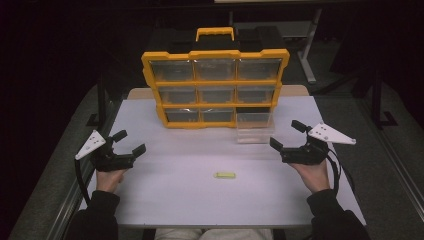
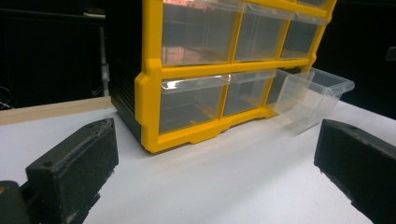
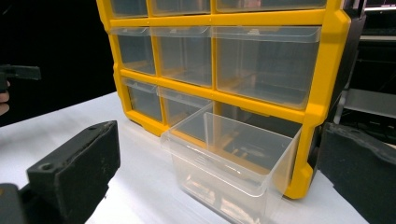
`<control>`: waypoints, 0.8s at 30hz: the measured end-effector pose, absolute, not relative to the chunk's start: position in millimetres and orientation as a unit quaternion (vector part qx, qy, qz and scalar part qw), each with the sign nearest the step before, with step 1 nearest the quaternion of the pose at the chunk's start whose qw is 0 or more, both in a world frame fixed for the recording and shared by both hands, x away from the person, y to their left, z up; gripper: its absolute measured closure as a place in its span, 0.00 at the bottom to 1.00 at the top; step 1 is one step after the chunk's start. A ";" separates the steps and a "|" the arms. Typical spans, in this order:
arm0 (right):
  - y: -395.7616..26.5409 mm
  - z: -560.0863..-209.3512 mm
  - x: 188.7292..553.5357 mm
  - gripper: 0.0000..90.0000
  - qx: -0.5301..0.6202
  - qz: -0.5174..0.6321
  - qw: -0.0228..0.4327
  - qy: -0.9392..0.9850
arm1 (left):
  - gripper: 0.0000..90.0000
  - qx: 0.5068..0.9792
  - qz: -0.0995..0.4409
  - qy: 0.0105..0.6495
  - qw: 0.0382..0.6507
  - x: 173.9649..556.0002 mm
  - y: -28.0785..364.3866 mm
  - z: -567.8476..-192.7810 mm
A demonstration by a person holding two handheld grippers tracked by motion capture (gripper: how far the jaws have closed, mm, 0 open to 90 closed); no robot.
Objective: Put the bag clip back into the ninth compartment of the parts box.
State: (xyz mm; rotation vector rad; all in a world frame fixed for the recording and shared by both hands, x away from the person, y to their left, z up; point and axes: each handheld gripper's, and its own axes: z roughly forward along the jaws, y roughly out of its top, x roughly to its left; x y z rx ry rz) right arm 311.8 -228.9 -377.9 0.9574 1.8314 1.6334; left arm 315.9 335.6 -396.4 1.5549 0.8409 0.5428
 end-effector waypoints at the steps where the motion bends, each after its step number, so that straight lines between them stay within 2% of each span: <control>1: -228.7 -378.7 311.3 0.00 0.352 0.600 0.252 0.673 | 0.00 0.671 0.234 0.363 0.603 315.8 335.6 -396.3; 11: -228.9 -379.0 311.4 0.00 0.361 0.594 0.254 0.673 | 0.00 0.673 0.237 0.366 0.598 316.1 335.8 -396.8; 24: -221.3 -377.8 313.9 0.00 0.354 0.585 0.227 0.694 | 0.00 0.670 0.240 0.368 0.599 315.8 336.8 -396.0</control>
